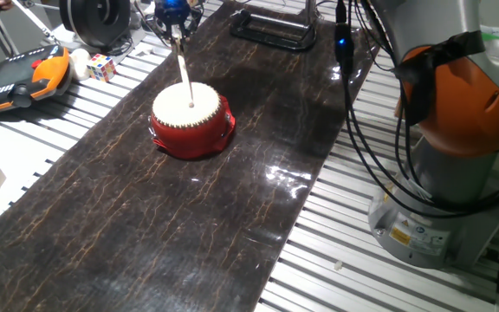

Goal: Play the drum

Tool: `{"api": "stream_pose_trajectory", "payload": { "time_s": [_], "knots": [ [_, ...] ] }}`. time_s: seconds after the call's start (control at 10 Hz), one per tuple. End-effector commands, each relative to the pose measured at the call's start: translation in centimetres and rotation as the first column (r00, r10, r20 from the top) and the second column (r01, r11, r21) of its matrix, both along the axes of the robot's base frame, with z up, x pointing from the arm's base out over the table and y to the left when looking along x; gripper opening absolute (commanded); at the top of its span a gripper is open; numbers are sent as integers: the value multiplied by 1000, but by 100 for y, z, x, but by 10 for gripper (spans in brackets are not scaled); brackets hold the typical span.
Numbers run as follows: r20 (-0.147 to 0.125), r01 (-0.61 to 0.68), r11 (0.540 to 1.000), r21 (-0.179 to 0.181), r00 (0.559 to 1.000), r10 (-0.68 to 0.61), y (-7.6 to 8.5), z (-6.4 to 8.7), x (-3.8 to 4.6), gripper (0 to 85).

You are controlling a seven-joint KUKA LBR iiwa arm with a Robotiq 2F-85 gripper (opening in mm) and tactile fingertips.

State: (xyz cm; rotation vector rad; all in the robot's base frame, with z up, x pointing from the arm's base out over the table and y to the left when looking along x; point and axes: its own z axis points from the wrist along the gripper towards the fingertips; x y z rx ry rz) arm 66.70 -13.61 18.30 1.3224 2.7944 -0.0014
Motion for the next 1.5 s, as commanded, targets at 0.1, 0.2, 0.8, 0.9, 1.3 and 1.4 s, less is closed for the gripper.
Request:
{"api": "stream_pose_trajectory", "payload": {
  "time_s": [0.1, 0.2, 0.8, 0.9, 1.3, 1.4],
  "knots": [
    [0, 0, 1000, 10, 1000, 0, -2, -11, 8, 10],
    [-23, -4, 999, 34, 1000, 5, -10, 16, -1, 10],
    [18, 21, 999, 25, 1000, -21, 4, 2, -2, 10],
    [23, 24, 999, 21, 999, -24, 26, -10, -9, 7],
    [-36, -12, 998, 57, 999, 14, 93, 47, -82, 7],
    [-49, -39, 998, 58, 998, 42, 105, 46, -99, 7]
  ]
}}
